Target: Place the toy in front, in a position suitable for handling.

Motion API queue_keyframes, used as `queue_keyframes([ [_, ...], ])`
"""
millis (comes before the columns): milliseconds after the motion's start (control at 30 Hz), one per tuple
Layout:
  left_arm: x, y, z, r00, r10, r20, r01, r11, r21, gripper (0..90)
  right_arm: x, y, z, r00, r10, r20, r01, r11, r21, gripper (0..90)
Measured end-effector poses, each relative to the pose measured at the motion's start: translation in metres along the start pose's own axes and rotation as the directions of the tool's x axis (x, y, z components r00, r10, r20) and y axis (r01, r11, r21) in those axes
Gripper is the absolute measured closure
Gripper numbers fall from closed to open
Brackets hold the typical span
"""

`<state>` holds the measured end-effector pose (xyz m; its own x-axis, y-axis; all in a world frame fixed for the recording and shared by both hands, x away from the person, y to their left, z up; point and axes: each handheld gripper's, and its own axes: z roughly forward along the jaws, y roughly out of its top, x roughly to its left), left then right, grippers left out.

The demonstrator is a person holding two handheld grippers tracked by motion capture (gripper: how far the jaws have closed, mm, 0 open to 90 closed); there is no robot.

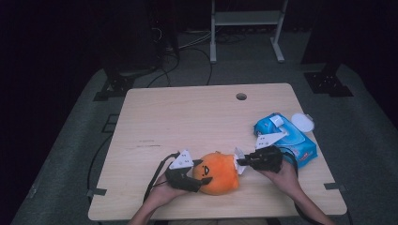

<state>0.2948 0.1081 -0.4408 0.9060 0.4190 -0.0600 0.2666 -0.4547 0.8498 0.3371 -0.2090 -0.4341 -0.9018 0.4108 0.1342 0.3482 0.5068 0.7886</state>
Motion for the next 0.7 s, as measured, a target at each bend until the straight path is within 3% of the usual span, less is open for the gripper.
queue_keyframes([
  [167,-0.003,0.003,0.003,0.9997,0.021,-0.009,-0.021,0.9998,0.000,28.7,0.008,0.007,-0.001,0.9997,-0.025,-0.005,0.025,1.000,-0.010,80.5],
  [333,-0.004,0.005,0.005,0.9994,0.032,-0.013,-0.032,0.9995,0.002,28.2,0.017,0.037,0.013,0.9964,-0.081,-0.024,0.080,0.996,-0.046,80.5],
  [433,-0.004,0.005,0.004,0.9995,0.029,-0.013,-0.029,0.9996,0.003,28.2,0.026,0.045,0.017,0.9936,-0.107,-0.034,0.106,0.993,-0.047,80.5],
  [700,0.000,0.006,0.006,0.9995,-0.018,-0.027,0.019,0.9998,0.008,29.1,0.041,0.036,0.006,0.9913,-0.127,-0.034,0.126,0.991,-0.037,80.7],
])
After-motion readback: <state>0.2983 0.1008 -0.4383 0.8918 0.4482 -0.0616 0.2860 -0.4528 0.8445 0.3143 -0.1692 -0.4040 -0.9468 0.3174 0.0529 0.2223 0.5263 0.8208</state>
